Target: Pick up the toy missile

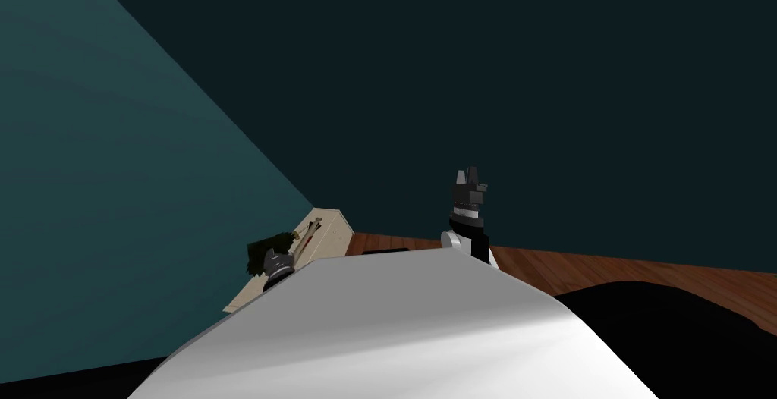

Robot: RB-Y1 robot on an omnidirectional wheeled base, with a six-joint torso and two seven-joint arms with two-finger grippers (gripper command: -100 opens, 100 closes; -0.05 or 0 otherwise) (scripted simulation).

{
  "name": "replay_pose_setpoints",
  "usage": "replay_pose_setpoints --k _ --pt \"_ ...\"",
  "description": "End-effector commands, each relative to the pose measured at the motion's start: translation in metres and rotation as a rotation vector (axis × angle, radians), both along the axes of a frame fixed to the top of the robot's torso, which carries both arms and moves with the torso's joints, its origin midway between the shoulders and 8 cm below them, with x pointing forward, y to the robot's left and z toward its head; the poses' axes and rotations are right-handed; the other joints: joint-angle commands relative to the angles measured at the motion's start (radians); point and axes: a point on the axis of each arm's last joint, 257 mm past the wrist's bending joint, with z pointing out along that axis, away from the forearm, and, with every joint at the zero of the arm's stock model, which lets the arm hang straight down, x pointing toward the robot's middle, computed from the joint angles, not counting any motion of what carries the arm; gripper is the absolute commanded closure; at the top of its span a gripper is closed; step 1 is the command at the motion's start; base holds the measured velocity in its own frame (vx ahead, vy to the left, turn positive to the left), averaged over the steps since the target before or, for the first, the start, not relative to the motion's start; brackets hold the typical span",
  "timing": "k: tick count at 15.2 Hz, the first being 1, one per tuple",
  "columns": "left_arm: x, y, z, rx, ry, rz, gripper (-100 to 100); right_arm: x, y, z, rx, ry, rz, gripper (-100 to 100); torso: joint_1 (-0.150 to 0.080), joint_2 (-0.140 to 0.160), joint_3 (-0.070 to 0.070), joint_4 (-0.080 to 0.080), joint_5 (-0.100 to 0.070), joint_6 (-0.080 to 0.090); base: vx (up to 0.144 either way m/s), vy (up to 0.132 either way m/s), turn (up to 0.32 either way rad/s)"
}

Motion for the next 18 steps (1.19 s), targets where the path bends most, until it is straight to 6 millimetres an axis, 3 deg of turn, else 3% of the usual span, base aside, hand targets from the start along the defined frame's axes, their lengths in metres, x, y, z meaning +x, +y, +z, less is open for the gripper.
replay_pose_setpoints --k 1,8,11,15,16,18 --pt "-0.013 0.0 -0.015 -0.034 0.007 0.039 -100 0.0 0.0 0.0 0.0 0.0 0.0 0 0.0 0.0 0.0 0.0 0.0 0.0 0.129 -0.026 -0.06" --pt "-0.043 -0.012 -0.054 -0.121 0.036 0.119 -100 0.0 0.0 0.0 0.0 0.0 0.0 0 0.001 -0.002 -0.001 -0.001 0.0 0.0 0.113 -0.017 -0.053" --pt "-0.06 -0.03 -0.081 -0.191 0.043 0.176 -100 0.0 0.0 0.0 0.0 0.0 0.0 0 0.003 -0.003 -0.002 -0.001 0.001 0.0 0.133 0.029 -0.065" --pt "-0.067 -0.051 -0.099 -0.243 0.043 0.207 -100 0.0 0.0 0.0 0.0 0.0 0.0 0 0.005 -0.004 -0.002 -0.001 0.001 0.0 0.126 0.06 -0.038" --pt "-0.065 -0.044 -0.094 -0.225 0.045 0.196 -100 0.0 0.0 0.0 0.0 0.0 0.0 0 0.006 -0.003 -0.002 -0.001 0.001 0.0 0.066 0.037 -0.021" --pt "-0.066 -0.055 -0.098 -0.228 0.036 0.199 -100 0.0 0.0 0.0 0.0 0.0 0.0 0 0.006 0.0 0.0 0.0 0.001 0.0 0.052 0.096 -0.009"
